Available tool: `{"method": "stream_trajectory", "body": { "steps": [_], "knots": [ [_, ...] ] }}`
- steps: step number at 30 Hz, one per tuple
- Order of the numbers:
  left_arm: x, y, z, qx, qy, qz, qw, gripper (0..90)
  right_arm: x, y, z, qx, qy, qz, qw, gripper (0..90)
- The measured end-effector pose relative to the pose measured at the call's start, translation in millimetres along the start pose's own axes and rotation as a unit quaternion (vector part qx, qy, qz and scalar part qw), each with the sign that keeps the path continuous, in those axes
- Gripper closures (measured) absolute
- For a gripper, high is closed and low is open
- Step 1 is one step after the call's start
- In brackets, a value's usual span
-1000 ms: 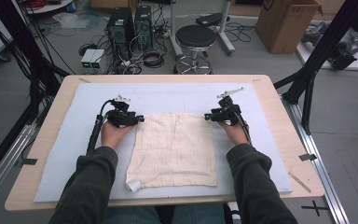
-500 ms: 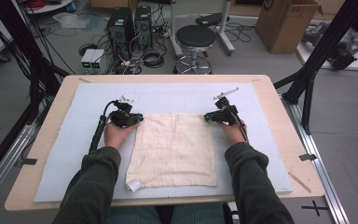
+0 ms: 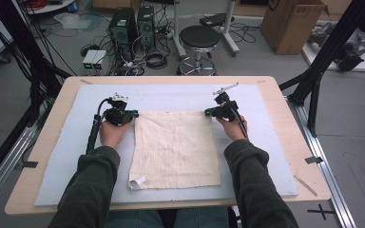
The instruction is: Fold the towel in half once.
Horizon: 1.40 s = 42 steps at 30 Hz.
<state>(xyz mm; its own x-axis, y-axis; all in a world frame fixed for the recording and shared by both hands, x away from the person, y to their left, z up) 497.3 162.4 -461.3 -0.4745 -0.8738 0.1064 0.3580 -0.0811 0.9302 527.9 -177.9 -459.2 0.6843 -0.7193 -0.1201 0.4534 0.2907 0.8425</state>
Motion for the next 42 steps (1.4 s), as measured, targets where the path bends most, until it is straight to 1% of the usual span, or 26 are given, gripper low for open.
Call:
{"method": "stream_trajectory", "body": {
  "steps": [2, 3, 4, 5, 6, 7, 8, 10, 12, 15, 16, 18, 19, 20, 21, 22, 23, 24, 26, 28, 30, 32, 34, 35, 37, 42],
  "knots": [
    [0.1, 5.5, 0.2, 0.012, 0.004, -0.005, 0.9999, 87.8, 2.0, 6.0, 1.5, 0.006, -0.006, 0.000, 1.0000, 85.1],
    [-0.9, 8.2, 0.7, 0.016, 0.003, -0.002, 0.9999, 87.8, 2.6, 9.7, 2.8, 0.012, -0.007, -0.001, 0.9999, 85.1],
    [-2.5, 10.4, 1.2, 0.016, 0.001, -0.001, 0.9999, 87.8, 2.5, 13.2, 4.5, 0.017, -0.008, -0.004, 0.9998, 85.1],
    [-3.6, 12.7, 1.3, 0.016, 0.003, -0.001, 0.9999, 87.8, 2.7, 16.6, 6.5, 0.024, -0.009, -0.003, 0.9997, 85.1],
    [-4.0, 15.1, 2.3, 0.023, 0.003, -0.002, 0.9997, 87.8, 3.2, 18.8, 8.0, 0.033, -0.009, -0.005, 0.9994, 85.1],
    [-4.6, 16.8, 3.3, 0.029, 0.002, 0.003, 0.9996, 87.8, 3.6, 19.5, 8.8, 0.037, -0.007, -0.011, 0.9992, 85.1],
    [-4.3, 17.0, 3.9, 0.030, -0.002, 0.005, 0.9995, 87.8, 3.9, 18.9, 8.8, 0.036, -0.006, -0.012, 0.9992, 85.0],
    [-3.1, 15.1, 3.8, 0.022, -0.004, -0.004, 0.9997, 87.8, 4.4, 16.1, 7.5, 0.028, -0.005, -0.016, 0.9995, 85.1],
    [-2.4, 13.3, 4.7, 0.015, -0.009, -0.009, 0.9998, 87.8, 3.2, 15.4, 7.3, 0.027, -0.003, -0.019, 0.9995, 85.0],
    [-0.7, 13.4, 6.6, 0.011, -0.014, -0.005, 0.9998, 87.8, 1.3, 15.7, 7.9, 0.029, 0.004, -0.018, 0.9994, 85.1],
    [0.1, 13.0, 6.8, 0.008, -0.012, -0.004, 0.9999, 87.8, 0.9, 15.3, 8.6, 0.026, 0.005, -0.019, 0.9995, 85.1],
    [2.1, 11.4, 7.2, -0.002, -0.015, -0.011, 0.9998, 87.8, 1.3, 15.3, 10.1, 0.030, 0.008, -0.023, 0.9992, 85.1],
    [3.7, 11.5, 7.5, -0.002, -0.018, -0.010, 0.9998, 87.8, 0.6, 15.3, 11.3, 0.032, 0.009, -0.029, 0.9990, 85.1],
    [5.4, 11.6, 7.7, -0.002, -0.021, -0.009, 0.9997, 87.8, 0.4, 15.4, 12.4, 0.032, 0.011, -0.029, 0.9990, 85.1],
    [7.0, 11.9, 8.2, -0.004, -0.025, -0.013, 0.9996, 87.8, -0.9, 15.1, 13.6, 0.030, 0.013, -0.030, 0.9990, 85.1],
    [9.3, 12.5, 8.7, -0.003, -0.028, -0.014, 0.9995, 87.8, -1.5, 15.0, 14.6, 0.031, 0.016, -0.027, 0.9990, 85.1],
    [11.1, 13.3, 9.4, -0.001, -0.032, -0.013, 0.9994, 87.8, -2.7, 15.1, 15.8, 0.035, 0.019, -0.031, 0.9987, 85.1],
    [13.5, 14.2, 11.0, 0.000, -0.037, -0.012, 0.9992, 87.8, -3.0, 15.2, 17.1, 0.040, 0.023, -0.029, 0.9985, 85.1],
    [16.2, 15.5, 13.3, 0.008, -0.039, -0.012, 0.9991, 87.8, -4.1, 14.4, 20.1, 0.045, 0.028, -0.031, 0.9981, 85.1],
    [16.0, 14.6, 16.5, 0.017, -0.040, 0.002, 0.9991, 87.8, -4.9, 12.8, 23.0, 0.049, 0.032, -0.036, 0.9976, 85.1],
    [14.8, 11.3, 20.0, 0.016, -0.039, 0.004, 0.9991, 87.8, -5.3, 10.8, 25.5, 0.052, 0.037, -0.038, 0.9973, 85.0],
    [14.0, 8.9, 23.7, 0.020, -0.040, 0.011, 0.9989, 87.9, -7.6, 9.9, 28.4, 0.055, 0.041, -0.042, 0.9967, 85.0],
    [13.8, 7.7, 27.9, 0.024, -0.045, 0.018, 0.9986, 87.8, -9.7, 10.4, 30.4, 0.064, 0.051, -0.044, 0.9956, 85.1],
    [14.3, 7.4, 30.0, 0.025, -0.047, 0.018, 0.9985, 87.9, -11.9, 10.4, 31.7, 0.065, 0.055, -0.049, 0.9952, 85.1],
    [16.4, 7.7, 33.4, 0.026, -0.050, 0.014, 0.9983, 87.9, -14.7, 10.4, 33.4, 0.069, 0.062, -0.046, 0.9947, 85.0],
    [19.3, 7.9, 38.9, 0.027, -0.053, 0.006, 0.9982, 87.9, -19.6, 8.9, 38.5, 0.075, 0.068, -0.040, 0.9941, 85.1]
  ]
}}
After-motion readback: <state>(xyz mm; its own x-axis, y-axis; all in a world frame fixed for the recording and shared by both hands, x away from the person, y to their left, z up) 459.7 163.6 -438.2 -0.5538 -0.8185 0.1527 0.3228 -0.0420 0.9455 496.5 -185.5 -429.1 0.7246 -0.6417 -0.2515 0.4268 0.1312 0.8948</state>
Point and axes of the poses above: each handheld gripper's, and its own axes: z roughly backward along the jaws, y roughly out of its top, x roughly to its right, the point moved 6 cm from there along -z, roughly forward along the jaws, and after that the axes turned 15 degrees about x, right-handed, at the moved point
